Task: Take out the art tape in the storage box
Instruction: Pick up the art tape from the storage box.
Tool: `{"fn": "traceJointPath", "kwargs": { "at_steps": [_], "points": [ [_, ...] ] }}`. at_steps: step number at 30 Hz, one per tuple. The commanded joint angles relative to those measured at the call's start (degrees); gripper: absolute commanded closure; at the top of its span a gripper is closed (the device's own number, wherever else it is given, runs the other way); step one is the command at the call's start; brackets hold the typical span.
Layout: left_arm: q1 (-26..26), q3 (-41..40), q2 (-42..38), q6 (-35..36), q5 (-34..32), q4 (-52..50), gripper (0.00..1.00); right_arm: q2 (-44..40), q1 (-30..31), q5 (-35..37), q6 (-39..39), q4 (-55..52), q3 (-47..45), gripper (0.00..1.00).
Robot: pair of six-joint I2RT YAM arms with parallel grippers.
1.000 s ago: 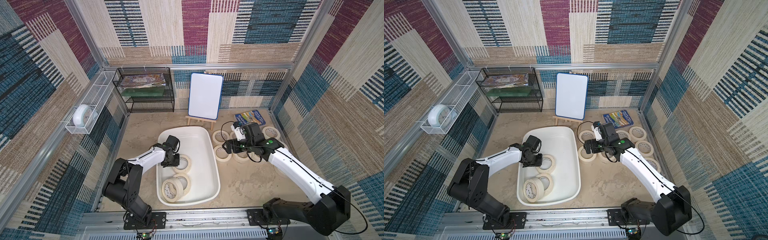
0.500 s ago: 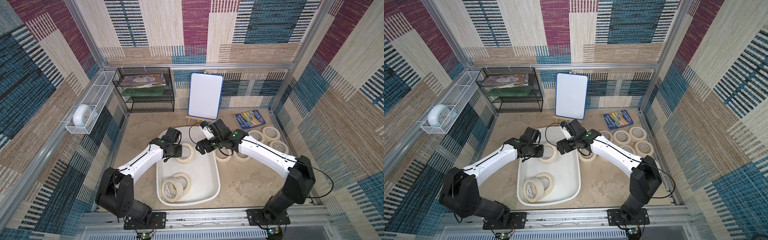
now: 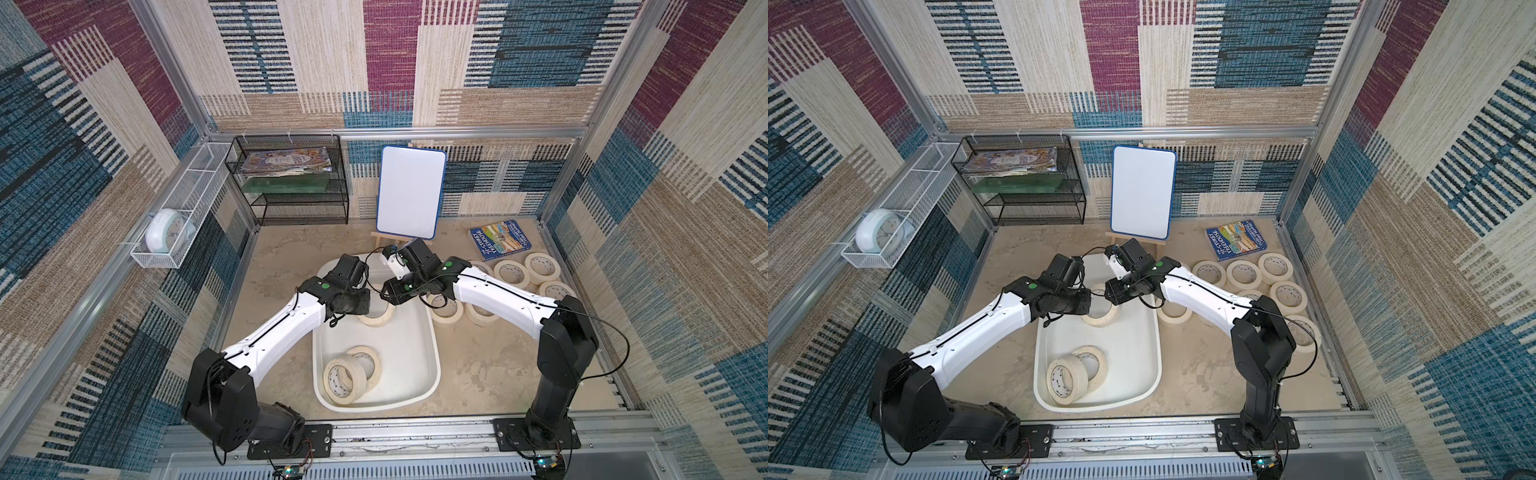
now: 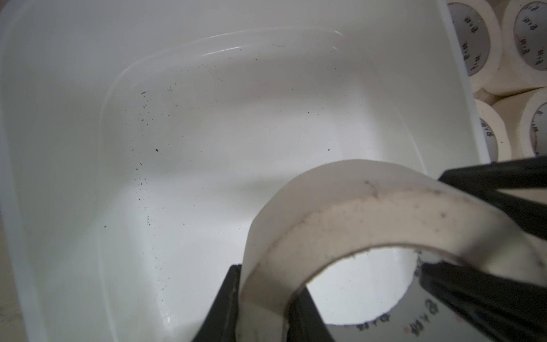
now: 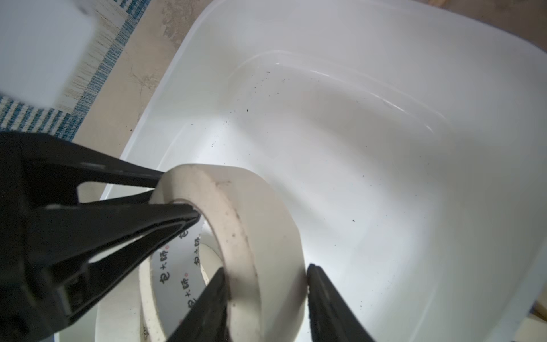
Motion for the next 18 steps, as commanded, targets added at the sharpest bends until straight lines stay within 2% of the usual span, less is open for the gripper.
{"fn": "traceJointPath", "kwargs": {
  "at_steps": [1,4,6,9,13,18],
  "points": [
    [-0.55,-0.07,-0.86,-0.59,0.28,1.02,0.82,0.08,-0.16,0.41,1.17,1.49,0.23,0.71],
    [-0.90,-0.39,-1.60,-0.60,-0.58,1.21,0.81,-0.44,-0.10,2.19,1.40,0.80,0.14,1.00],
    [-1.08,-0.82,-2.54,-0.58,-0.77,1.90,0.75,-0.70,-0.06,3.80,1.55,-0.02,0.38,1.00],
    [-1.26,-1.53,-4.71,-0.69,-0.40,3.02,0.51,-0.61,-0.06,5.78,1.72,-1.88,1.07,1.00],
    [-1.34,-1.72,-8.87,-0.18,-0.70,2.70,0.24,-2.24,-0.76,9.25,2.30,-4.52,0.56,1.00],
    [-1.35,-1.56,-12.66,2.19,-4.75,-0.51,0.12,-9.86,-3.01,13.96,4.71,-7.88,-4.40,1.00]
  ]
}}
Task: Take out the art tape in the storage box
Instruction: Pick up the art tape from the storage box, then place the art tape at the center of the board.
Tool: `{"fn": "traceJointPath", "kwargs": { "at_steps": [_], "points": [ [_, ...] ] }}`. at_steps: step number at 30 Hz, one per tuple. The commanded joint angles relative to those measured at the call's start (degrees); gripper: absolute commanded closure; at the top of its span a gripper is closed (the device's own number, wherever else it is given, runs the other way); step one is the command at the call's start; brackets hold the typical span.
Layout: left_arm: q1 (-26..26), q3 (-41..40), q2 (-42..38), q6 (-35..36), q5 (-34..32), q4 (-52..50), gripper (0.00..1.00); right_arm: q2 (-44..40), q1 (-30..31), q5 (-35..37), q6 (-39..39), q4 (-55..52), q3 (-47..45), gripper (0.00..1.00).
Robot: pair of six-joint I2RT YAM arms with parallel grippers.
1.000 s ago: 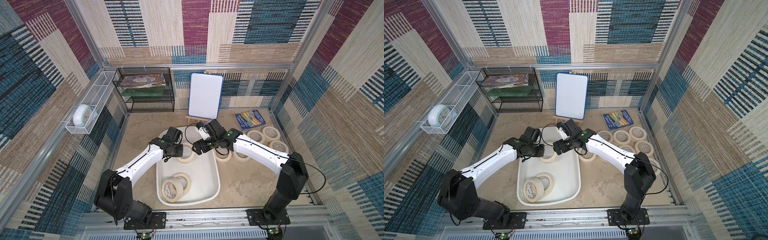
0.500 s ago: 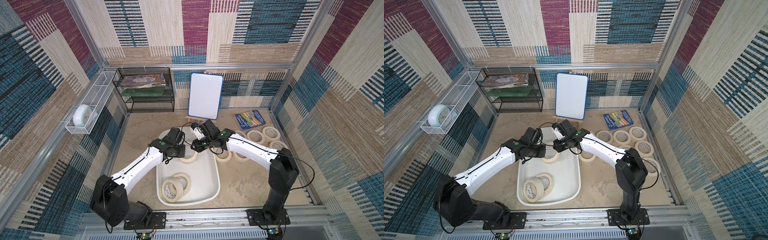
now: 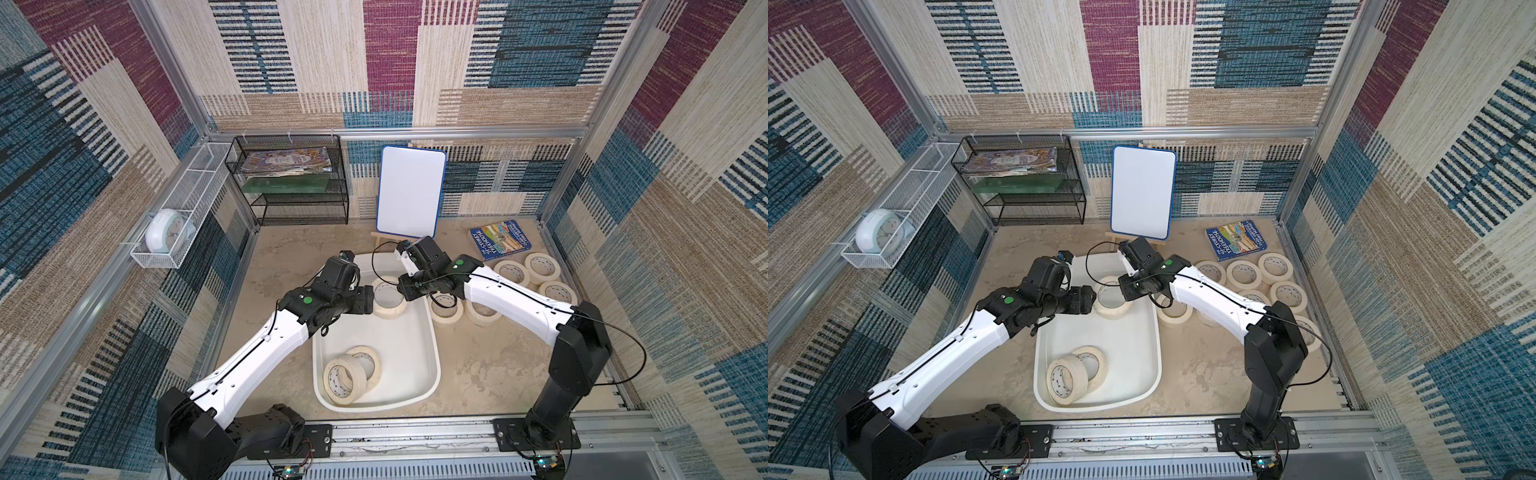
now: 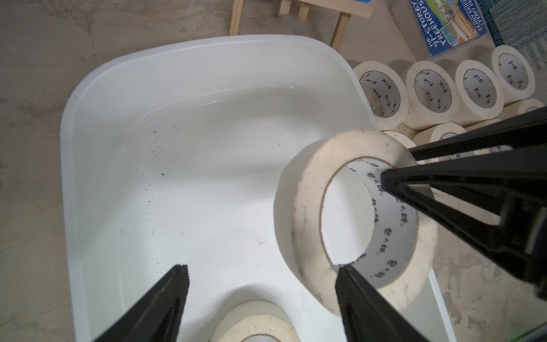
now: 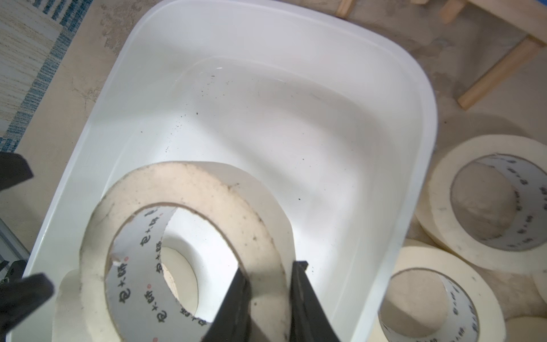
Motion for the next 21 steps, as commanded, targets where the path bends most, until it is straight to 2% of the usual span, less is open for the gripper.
{"fn": "traceJointPath", "kwargs": {
  "at_steps": [1,4,6,12,16,21],
  "points": [
    [-0.04,-0.60,-1.54,2.12,-4.17,-1.93,0.09,-6.15,-1.55,6.57,3.62,-3.20,-3.52,1.00],
    [0.03,-2.41,-1.48,2.44,-5.44,-0.42,0.00,-14.83,-3.80,11.12,7.00,-5.61,-9.28,1.00],
    [0.03,-2.60,-0.55,2.43,-4.81,0.37,0.01,-21.35,-6.61,13.28,9.57,-6.66,-13.90,1.00],
    [0.11,-1.79,2.70,3.70,-2.69,1.59,0.01,-37.22,-22.32,16.27,13.26,-9.77,-28.77,1.00],
    [0.11,-2.12,3.08,4.35,-1.97,2.81,0.01,-40.58,-32.07,15.46,13.97,-8.67,-36.70,1.00],
    [0.16,-1.80,3.14,4.69,-1.43,3.99,0.01,-42.61,-42.02,8.63,15.61,-1.13,-46.09,1.00]
  ]
}}
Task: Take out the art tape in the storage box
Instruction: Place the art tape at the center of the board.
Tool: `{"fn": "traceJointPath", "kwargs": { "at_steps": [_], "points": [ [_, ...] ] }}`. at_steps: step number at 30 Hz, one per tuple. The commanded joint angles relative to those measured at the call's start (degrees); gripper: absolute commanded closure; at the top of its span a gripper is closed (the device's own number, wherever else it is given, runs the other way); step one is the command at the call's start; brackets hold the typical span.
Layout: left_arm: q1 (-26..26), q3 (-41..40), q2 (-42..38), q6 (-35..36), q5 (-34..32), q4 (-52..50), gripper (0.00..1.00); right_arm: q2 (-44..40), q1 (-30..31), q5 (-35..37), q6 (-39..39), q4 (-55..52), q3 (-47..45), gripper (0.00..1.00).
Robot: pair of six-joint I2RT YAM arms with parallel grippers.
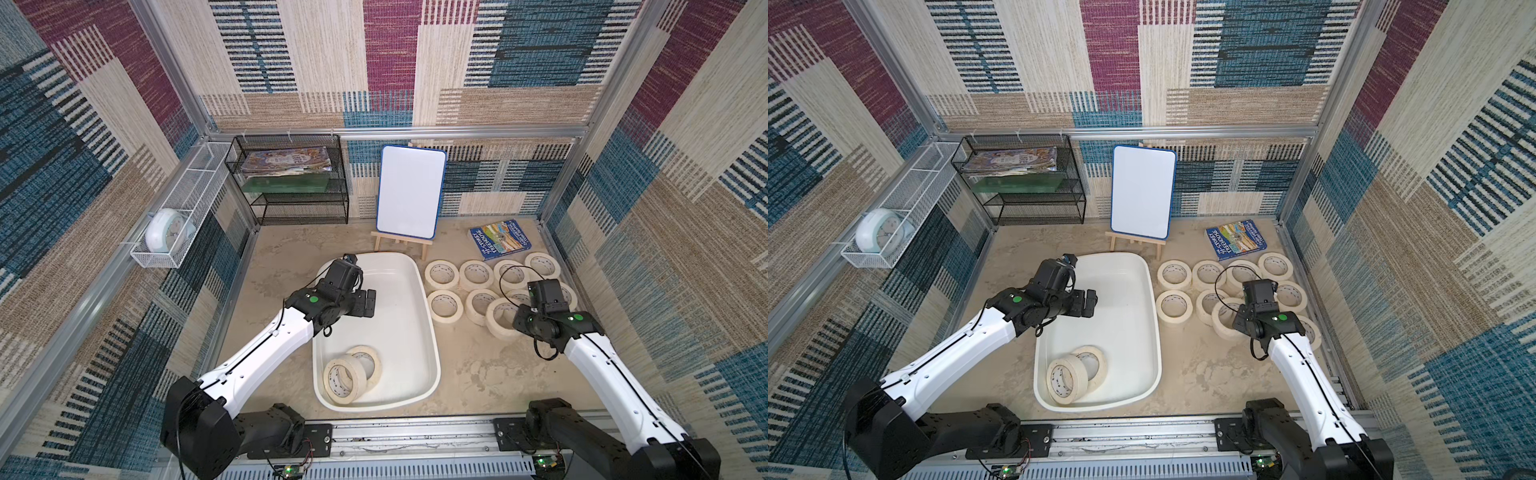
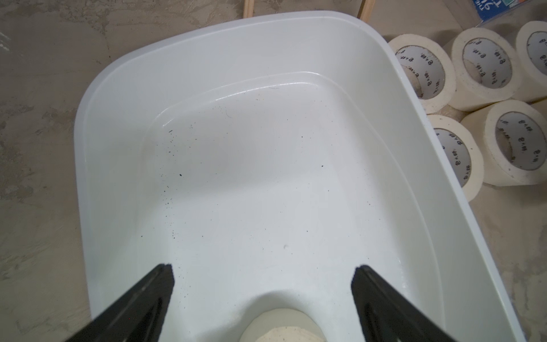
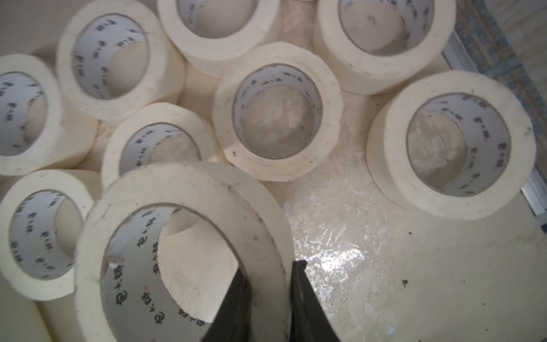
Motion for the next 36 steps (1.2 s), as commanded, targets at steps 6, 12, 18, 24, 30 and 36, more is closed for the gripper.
{"fn": "traceJointPath", "kwargs": {
  "at_steps": [6,12,18,24,30,36],
  "points": [
    [0.12,0.59,0.84,1.10,1.51,3.08,0.01,-0.42,-5.71,-5.21,4.30,8.04,-6.07,1.00],
    [0.23,0.24,3.34,1.12,3.02,4.64,0.01,2.83,-5.83,-5.88,4.35,7.95,-6.13,1.00],
    [0.36,-0.20,5.01,1.40,3.72,5.98,0.01,5.35,-5.79,-5.56,4.19,7.86,-6.02,1.00],
    [0.61,-0.13,5.52,1.64,3.89,6.08,0.01,5.33,-4.15,-10.01,-0.15,4.02,-2.21,1.00],
    [0.56,-0.10,5.61,1.10,3.78,6.21,0.01,3.20,4.76,-9.88,2.32,-1.44,1.17,1.00],
    [0.59,0.24,4.87,0.83,3.38,4.75,0.01,9.92,19.49,-7.64,6.30,-0.94,3.69,1.00]
  ]
}}
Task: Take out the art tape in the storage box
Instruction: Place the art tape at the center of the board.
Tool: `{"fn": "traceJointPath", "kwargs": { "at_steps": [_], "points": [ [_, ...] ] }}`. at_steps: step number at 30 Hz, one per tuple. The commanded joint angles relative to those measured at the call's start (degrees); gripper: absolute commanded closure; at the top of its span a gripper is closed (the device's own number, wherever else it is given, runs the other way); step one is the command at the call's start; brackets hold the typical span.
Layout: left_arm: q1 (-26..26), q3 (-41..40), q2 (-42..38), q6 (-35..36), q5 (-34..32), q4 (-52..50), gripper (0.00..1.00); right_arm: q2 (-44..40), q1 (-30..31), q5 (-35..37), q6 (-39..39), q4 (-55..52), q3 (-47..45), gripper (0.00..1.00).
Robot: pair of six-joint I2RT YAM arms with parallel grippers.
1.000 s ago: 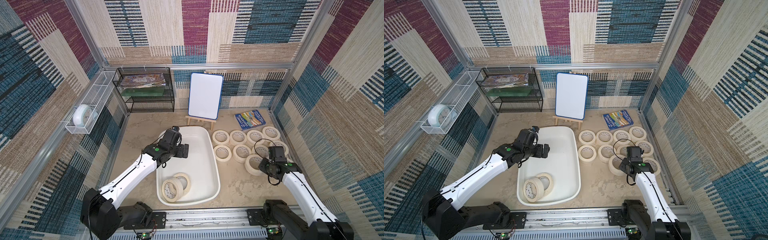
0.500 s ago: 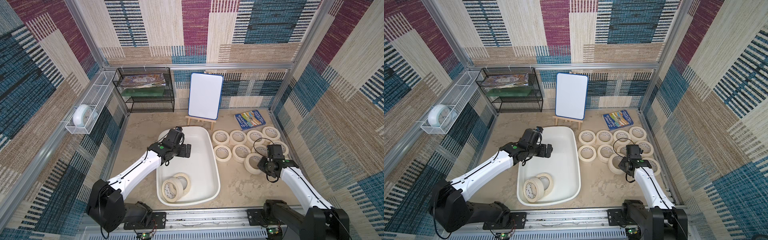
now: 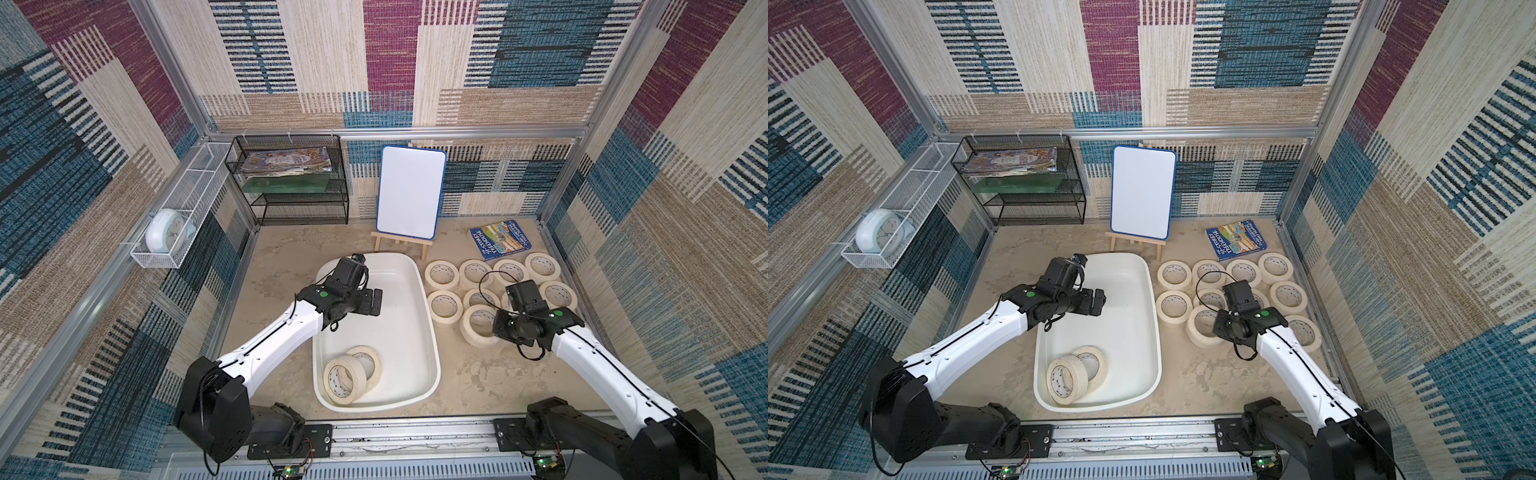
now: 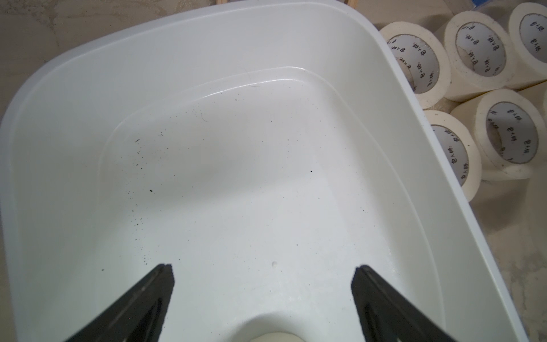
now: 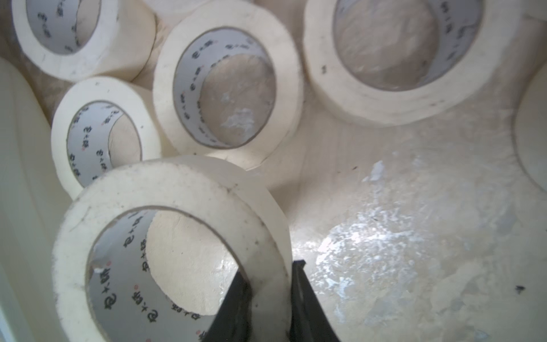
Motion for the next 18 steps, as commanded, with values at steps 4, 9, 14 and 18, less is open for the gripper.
{"fn": "traceJointPath", "kwargs": {
  "at_steps": [4,9,14,18],
  "points": [
    [-0.01,-0.17,-2.70,-0.70,-1.35,-2.06,0.01,8.92,10.56,1.30,3.90,2.48,0.87,1.00],
    [0.01,-1.02,-5.12,-0.82,-2.87,-5.06,0.01,13.71,11.00,0.66,3.62,9.70,-0.97,1.00],
    [-0.01,-2.05,-7.08,-1.09,-3.80,-6.35,0.01,15.44,11.06,1.73,3.08,12.70,-1.49,1.00],
    [0.03,-2.06,-7.31,-1.41,-3.81,-6.70,0.01,13.77,11.18,1.72,3.32,12.27,-1.96,0.71]
  ]
}}
